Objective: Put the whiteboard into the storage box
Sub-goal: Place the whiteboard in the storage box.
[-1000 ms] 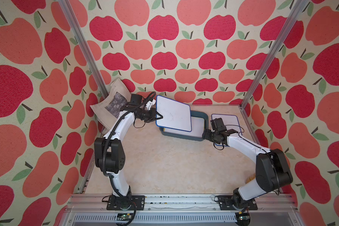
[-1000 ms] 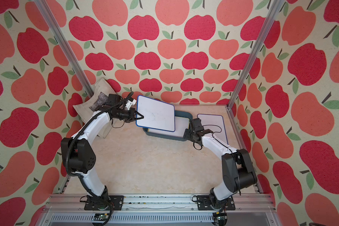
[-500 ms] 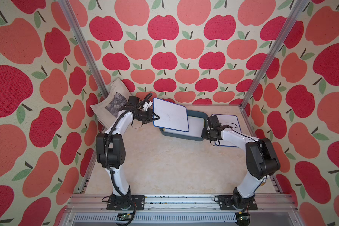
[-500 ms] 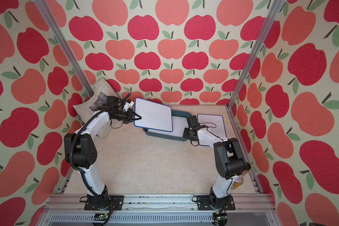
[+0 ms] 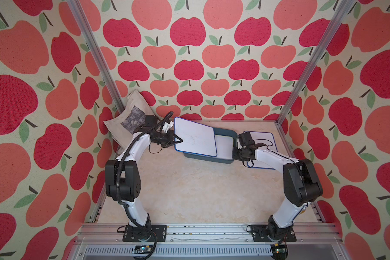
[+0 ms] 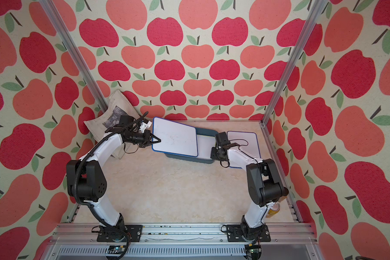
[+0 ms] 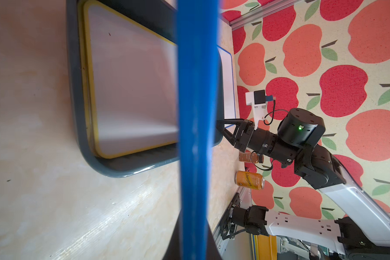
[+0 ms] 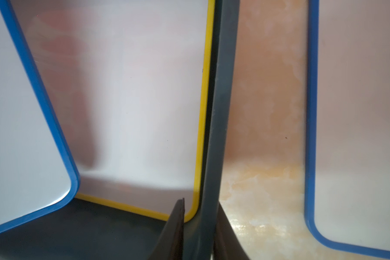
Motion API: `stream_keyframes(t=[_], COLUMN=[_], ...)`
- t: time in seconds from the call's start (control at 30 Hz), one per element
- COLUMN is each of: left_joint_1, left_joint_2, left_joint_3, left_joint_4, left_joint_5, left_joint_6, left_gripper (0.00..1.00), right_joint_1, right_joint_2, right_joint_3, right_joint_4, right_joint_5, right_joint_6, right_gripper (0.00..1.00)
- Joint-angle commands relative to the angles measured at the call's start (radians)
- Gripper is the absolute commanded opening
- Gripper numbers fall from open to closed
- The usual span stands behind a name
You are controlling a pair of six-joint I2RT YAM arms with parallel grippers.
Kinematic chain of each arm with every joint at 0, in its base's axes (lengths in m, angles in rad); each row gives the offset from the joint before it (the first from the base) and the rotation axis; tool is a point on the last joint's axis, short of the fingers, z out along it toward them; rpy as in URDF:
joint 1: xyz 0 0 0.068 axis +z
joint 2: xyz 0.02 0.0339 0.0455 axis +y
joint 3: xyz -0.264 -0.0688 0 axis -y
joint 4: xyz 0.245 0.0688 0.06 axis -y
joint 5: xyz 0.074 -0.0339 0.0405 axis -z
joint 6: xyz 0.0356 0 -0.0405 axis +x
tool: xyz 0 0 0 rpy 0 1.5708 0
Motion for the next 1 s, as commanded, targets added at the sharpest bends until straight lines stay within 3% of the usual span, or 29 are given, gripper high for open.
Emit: stream_keyframes(t=[0.0, 0.2, 0.57, 0.97], left_joint_1=[0.004, 0.004, -0.014, -0.081], left_joint_2=[-0.064, -0.097, -0.058, 0.076], left_joint_3=[-0.025, -0.07, -0.078, 0.0], left_joint_4=[0.049, 0.056, 0.108, 0.113], left_joint_5=[0.082, 0.087, 0.145, 0.177], left_joint_6=[0.004, -0.005, -0.062, -0.106], left_gripper=[0.0, 0.0, 0.0, 0.02], right_joint_1=[0.018, 0.047, 0.083, 0.087], right_joint_2=[-0.033, -0.031, -0.009, -0.073], right_joint_3=[-0.019, -0.028, 0.014, 0.022], right_joint_4=[0.007, 0.037, 0.023, -0.044], right_joint_5=[-0.027, -0.002, -0.006, 0.013], right_joint_6=[-0.093, -0.154, -0.109, -0.073], right_gripper=[0.22, 0.22, 0.23, 0.58])
